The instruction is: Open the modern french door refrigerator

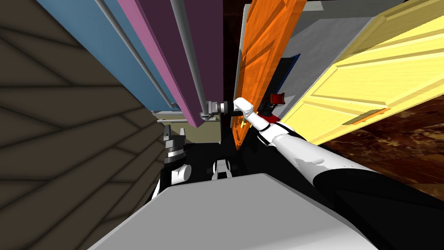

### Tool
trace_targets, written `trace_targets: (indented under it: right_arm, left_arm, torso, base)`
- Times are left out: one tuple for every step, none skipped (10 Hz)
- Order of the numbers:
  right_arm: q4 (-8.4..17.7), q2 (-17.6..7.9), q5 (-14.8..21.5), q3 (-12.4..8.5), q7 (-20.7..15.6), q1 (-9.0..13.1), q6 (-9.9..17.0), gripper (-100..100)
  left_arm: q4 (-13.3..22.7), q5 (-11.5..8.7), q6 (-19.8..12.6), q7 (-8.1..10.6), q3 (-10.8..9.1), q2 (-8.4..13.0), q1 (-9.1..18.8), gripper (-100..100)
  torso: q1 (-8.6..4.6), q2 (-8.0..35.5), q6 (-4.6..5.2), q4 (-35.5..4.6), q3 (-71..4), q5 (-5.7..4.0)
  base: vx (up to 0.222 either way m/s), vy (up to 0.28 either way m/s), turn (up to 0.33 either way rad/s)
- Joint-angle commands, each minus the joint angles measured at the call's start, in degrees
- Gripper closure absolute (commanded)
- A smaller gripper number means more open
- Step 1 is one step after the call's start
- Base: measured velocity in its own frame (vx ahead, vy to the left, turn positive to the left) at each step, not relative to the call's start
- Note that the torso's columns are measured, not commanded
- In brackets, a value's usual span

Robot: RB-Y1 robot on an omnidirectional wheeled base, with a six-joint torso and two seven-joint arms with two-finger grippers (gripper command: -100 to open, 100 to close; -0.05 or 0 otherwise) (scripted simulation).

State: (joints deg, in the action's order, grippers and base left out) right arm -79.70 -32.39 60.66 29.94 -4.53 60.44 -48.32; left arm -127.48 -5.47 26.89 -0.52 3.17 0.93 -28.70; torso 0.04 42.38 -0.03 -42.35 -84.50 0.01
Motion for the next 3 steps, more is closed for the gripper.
trace_targets:
  right_arm:
    - [0.02, -0.02, 0.01, 0.01, 0.00, -0.02, 0.00, 0]
    - [0.04, -0.03, 0.01, 0.01, 0.01, -0.04, 0.01, 0]
    - [0.06, -0.04, 0.02, 0.01, 0.01, -0.05, 0.01, 0]
  left_arm:
    - [0.00, 0.00, 0.00, 0.00, 0.00, 0.00, 0.00, 0]
    - [0.00, 0.00, 0.00, 0.00, 0.00, 0.00, 0.00, 0]
    - [0.00, 0.00, 0.00, 0.00, 0.00, 0.00, 0.00, 0]
  torso:
    - [0.00, -0.02, 0.01, 0.01, -0.01, 0.00]
    - [-0.01, -0.03, 0.01, 0.02, -0.02, 0.00]
    - [-0.02, -0.04, 0.02, 0.03, -0.03, -0.01]
  base:
    - [0.000, 0.000, 0.000]
    - [0.000, 0.000, 0.000]
    - [0.000, 0.000, 0.000]
